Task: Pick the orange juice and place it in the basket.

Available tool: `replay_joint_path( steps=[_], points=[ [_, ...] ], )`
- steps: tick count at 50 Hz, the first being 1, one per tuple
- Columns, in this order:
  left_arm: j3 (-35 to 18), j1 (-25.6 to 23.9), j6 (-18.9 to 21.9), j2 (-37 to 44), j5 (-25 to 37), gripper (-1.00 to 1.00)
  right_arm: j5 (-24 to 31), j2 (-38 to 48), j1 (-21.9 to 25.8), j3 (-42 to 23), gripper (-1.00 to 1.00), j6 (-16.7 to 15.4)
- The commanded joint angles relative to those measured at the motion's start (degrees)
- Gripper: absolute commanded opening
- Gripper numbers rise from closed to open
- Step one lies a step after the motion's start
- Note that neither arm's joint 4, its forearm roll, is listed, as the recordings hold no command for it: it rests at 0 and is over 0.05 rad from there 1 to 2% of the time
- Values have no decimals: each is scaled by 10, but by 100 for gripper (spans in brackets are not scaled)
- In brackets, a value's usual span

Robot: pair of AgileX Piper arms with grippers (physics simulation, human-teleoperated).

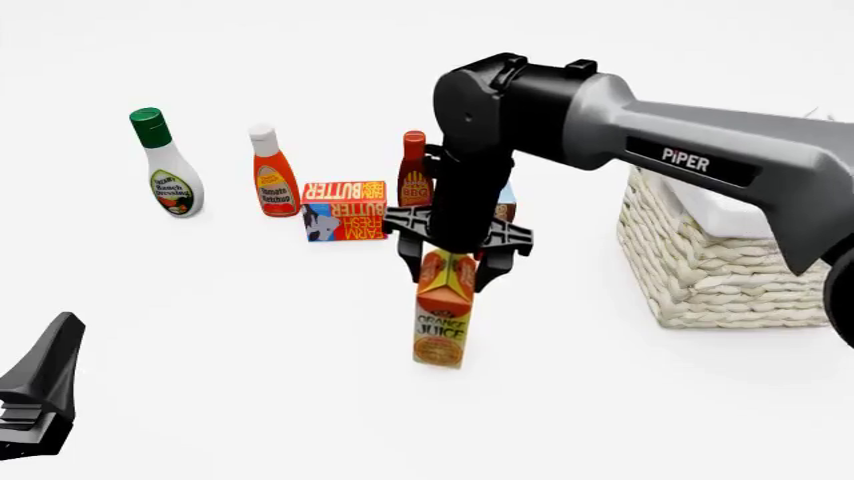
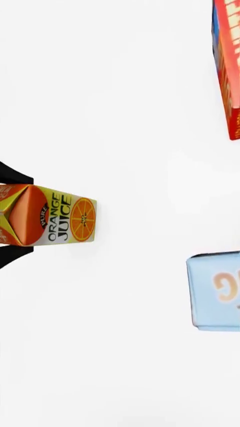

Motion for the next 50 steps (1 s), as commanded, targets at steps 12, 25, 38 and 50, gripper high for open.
replay_joint_path(
  steps=[12, 25, 38, 50],
  points=[
    [0, 0, 0, 0, 0, 100, 0, -35, 15, 1, -100, 5],
    [0, 0, 0, 0, 0, 100, 0, -54, 11, 1, -100, -23],
    [0, 0, 0, 0, 0, 100, 0, -72, 2, -3, -100, -63],
    [0, 0, 0, 0, 0, 100, 0, -82, -17, -13, -100, -130]
  ],
)
